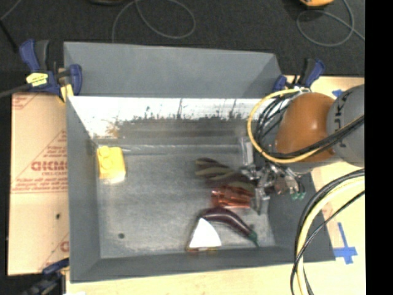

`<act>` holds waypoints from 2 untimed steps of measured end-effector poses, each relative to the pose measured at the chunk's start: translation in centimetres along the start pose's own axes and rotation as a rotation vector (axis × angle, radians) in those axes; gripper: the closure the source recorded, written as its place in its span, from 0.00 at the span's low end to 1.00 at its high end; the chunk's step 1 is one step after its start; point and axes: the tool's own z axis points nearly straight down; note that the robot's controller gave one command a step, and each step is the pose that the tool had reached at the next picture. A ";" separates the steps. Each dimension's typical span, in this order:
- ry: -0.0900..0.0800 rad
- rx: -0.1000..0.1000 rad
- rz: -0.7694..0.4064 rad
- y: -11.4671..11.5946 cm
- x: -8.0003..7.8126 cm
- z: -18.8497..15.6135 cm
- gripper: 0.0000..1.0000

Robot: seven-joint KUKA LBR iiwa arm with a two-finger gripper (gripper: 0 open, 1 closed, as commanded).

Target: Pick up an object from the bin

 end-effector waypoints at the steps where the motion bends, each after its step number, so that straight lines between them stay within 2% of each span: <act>1: -0.007 0.001 0.035 -0.5 -0.1 -3.3 1.00; 2: -0.008 0.001 0.053 -0.8 0.0 -6.2 1.00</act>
Offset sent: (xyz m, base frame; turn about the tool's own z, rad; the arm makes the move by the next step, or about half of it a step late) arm -0.0018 -0.0117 0.0455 0.0781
